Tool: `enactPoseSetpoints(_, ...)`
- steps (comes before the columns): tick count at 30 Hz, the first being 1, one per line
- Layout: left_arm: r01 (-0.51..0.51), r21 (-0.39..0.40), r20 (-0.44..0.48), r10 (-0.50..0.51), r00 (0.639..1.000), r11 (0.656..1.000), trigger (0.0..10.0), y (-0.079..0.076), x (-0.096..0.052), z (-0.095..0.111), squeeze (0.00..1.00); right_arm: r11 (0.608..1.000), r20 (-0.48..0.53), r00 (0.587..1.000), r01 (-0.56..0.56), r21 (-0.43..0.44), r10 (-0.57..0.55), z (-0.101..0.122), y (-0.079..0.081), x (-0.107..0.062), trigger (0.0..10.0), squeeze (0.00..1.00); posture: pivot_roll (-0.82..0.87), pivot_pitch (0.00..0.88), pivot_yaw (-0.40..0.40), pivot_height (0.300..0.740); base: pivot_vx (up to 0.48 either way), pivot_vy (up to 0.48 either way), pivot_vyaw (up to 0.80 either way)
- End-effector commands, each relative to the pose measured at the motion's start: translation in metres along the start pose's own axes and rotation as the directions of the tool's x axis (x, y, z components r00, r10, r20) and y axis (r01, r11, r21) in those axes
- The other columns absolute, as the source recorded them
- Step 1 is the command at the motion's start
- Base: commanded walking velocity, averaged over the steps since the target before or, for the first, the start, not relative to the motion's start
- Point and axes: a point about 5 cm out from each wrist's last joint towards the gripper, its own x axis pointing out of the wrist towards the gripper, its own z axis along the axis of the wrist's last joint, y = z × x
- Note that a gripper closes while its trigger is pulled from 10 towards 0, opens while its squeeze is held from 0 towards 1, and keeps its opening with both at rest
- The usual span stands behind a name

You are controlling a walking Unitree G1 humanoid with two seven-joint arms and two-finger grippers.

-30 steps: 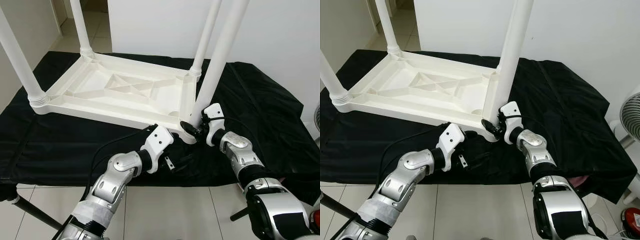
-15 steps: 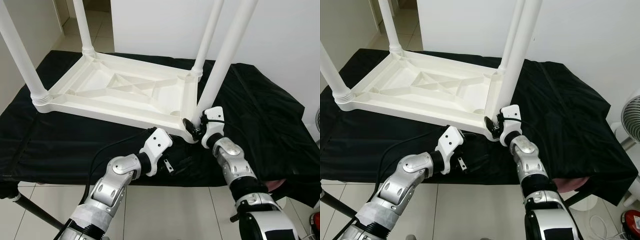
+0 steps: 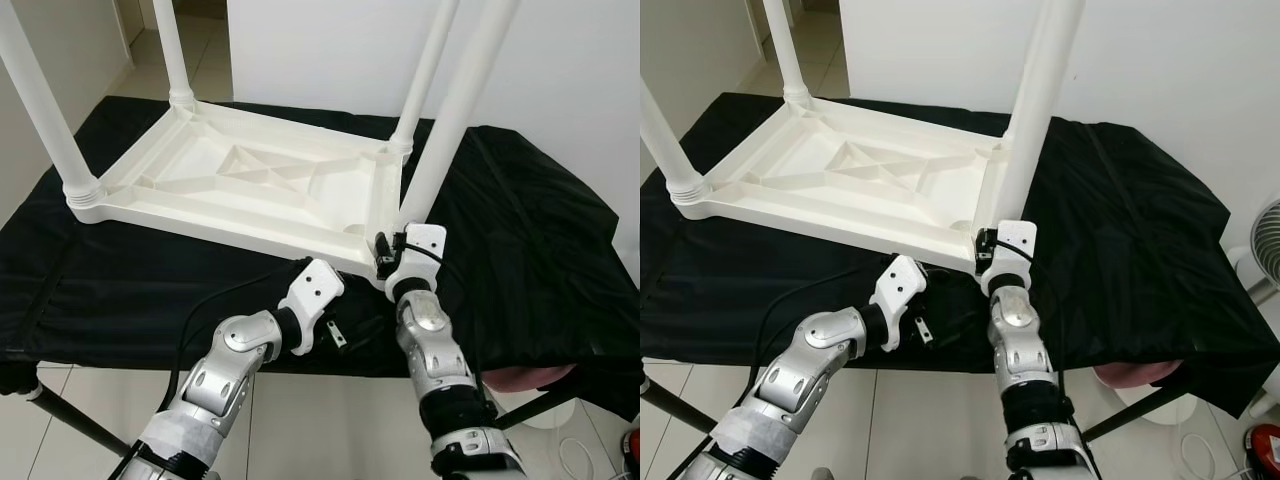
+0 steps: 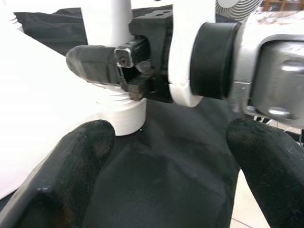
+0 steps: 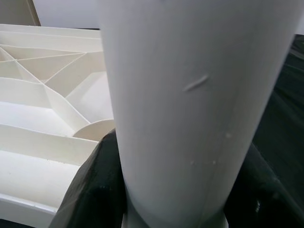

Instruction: Building children table

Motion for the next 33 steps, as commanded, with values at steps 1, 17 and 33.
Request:
enactPoseSetpoints(1, -0.032, 0.012, -0.010, 0.032, 0.999, 0.999, 10.0, 0.001, 0.000, -0.001, 0.00, 1.000, -0.073, 0.997, 0.010, -0.024, -0.012, -0.013, -0.002, -0.006, 10.0, 0.00, -0.03, 0.000, -0.074, 0.740, 0.000, 0.000, 0.00)
enactPoseSetpoints(17, -0.034, 0.011, -0.012, 0.034, 0.999, 0.999, 10.0, -0.001, -0.001, -0.001, 0.00, 0.997, -0.088, 0.993, 0.070, -0.034, -0.073, -0.011, -0.008, -0.012, 10.0, 0.72, -0.02, 0.000, -0.078, 0.740, 0.000, 0.000, 0.00)
enactPoseSetpoints(33, -0.139, 0.043, -0.007, 0.140, 0.990, 0.989, 10.0, 0.015, -0.008, -0.002, 0.00, 0.991, -0.006, 0.992, -0.124, -0.043, 0.124, 0.002, -0.020, -0.005, 10.0, 0.00, -0.03, 0.000, -0.083, 0.740, 0.000, 0.000, 0.00)
